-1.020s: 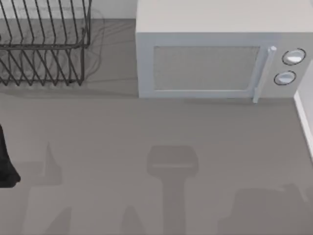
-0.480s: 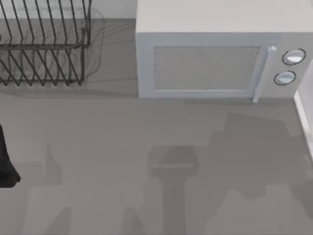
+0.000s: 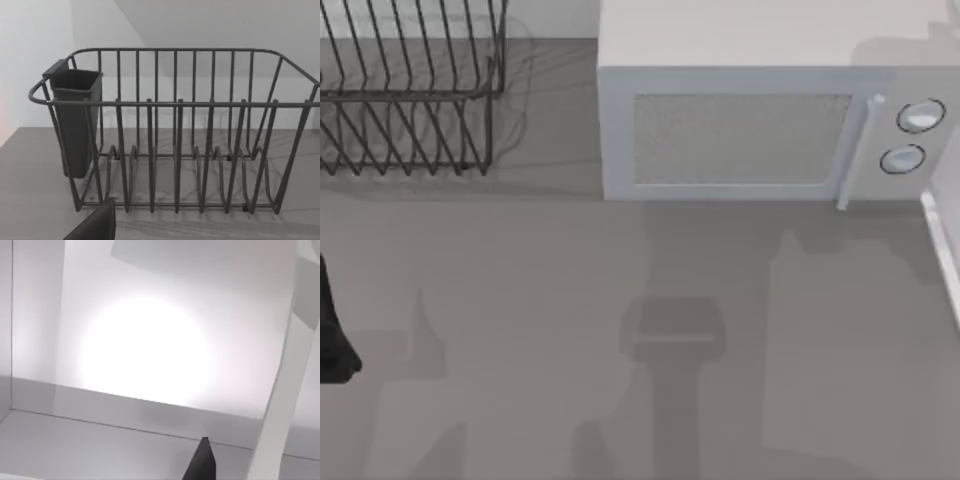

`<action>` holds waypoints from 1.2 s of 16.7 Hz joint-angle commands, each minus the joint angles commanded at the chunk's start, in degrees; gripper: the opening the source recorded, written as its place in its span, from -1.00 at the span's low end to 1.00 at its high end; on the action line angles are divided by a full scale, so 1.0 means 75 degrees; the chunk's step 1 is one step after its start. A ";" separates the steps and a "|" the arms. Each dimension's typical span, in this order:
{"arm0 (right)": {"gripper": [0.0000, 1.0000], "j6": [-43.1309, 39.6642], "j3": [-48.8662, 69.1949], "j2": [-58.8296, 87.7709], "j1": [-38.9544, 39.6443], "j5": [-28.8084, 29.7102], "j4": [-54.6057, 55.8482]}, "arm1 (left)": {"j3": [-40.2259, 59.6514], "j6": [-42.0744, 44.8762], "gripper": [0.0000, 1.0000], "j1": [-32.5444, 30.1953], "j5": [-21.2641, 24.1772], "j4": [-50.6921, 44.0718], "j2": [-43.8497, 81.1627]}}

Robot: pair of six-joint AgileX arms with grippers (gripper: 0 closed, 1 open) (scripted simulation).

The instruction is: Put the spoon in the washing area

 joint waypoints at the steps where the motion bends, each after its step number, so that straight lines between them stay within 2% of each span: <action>1: -1.00 0.0090 0.0644 0.0453 0.0071 0.0003 -0.0165 | 0.0000 0.0000 1.00 0.0000 0.0000 0.0000 0.0000; 6: -1.00 0.0489 0.2671 0.1877 0.0333 0.0020 -0.0621 | 0.0000 0.0000 1.00 0.0000 0.0000 0.0000 0.0000; 14: -1.00 0.0631 0.2970 0.2146 0.0262 0.0050 -0.0721 | 0.0000 0.0000 1.00 0.0000 0.0000 0.0000 0.0000; 20: -1.00 0.0641 0.5128 0.3540 0.0244 0.0049 -0.1440 | 0.0000 0.0000 1.00 0.0000 0.0000 0.0000 0.0000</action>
